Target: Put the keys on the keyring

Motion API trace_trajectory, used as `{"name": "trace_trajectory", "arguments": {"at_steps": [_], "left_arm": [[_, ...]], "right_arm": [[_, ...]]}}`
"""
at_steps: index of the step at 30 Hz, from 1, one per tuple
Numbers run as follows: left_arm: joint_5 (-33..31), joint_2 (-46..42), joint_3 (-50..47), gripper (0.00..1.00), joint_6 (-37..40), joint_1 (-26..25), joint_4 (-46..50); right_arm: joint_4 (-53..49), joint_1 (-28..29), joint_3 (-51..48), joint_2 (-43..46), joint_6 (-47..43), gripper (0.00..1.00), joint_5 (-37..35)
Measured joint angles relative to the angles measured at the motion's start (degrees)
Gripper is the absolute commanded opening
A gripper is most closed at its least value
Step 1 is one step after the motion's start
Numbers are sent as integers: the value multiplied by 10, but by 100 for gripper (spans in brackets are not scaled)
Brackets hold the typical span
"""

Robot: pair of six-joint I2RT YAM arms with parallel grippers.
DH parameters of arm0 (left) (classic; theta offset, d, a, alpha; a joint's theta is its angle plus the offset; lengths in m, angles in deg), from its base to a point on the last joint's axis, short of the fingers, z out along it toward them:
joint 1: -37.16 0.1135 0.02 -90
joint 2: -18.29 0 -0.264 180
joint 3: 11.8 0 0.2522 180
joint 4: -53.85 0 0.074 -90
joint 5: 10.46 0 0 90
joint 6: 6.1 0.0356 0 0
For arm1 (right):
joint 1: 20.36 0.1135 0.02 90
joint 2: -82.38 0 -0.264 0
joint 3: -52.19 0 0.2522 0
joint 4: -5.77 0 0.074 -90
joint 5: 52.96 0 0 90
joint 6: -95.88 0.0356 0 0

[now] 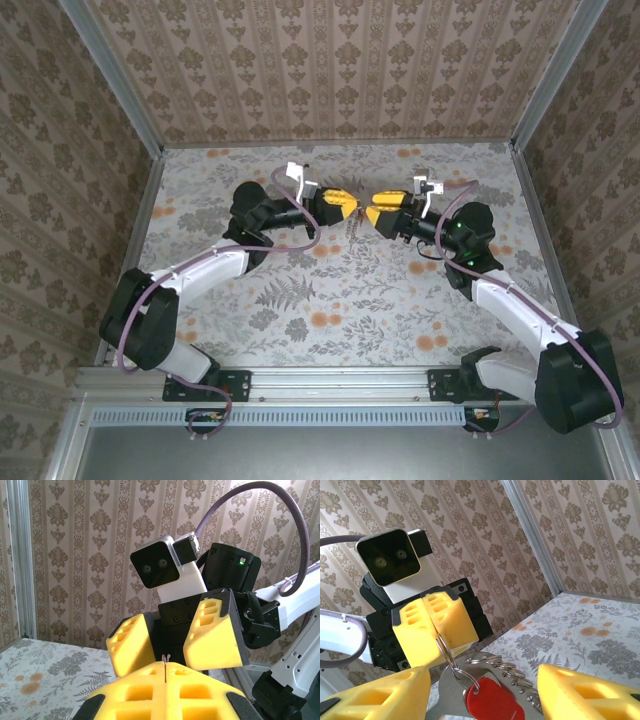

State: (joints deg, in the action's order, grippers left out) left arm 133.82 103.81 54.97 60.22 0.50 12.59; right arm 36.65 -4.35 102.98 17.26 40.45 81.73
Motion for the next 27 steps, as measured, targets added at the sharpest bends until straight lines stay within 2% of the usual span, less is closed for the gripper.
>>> {"name": "trace_trajectory", "arguments": {"at_steps": [5, 11, 22, 27], "left_arm": [[0, 0, 0, 0, -1, -5, 0], [0, 7, 7, 0, -1, -8, -2], [-3, 8, 8, 0, -3, -8, -3], [-5, 10, 9, 0, -4, -7, -3]], "right_arm": [[11, 2, 3, -5, 4, 55, 6], [19, 10, 11, -13, 6, 44, 9], [28, 16, 12, -15, 9, 1, 23], [28, 16, 12, -15, 5, 0, 23]]}}
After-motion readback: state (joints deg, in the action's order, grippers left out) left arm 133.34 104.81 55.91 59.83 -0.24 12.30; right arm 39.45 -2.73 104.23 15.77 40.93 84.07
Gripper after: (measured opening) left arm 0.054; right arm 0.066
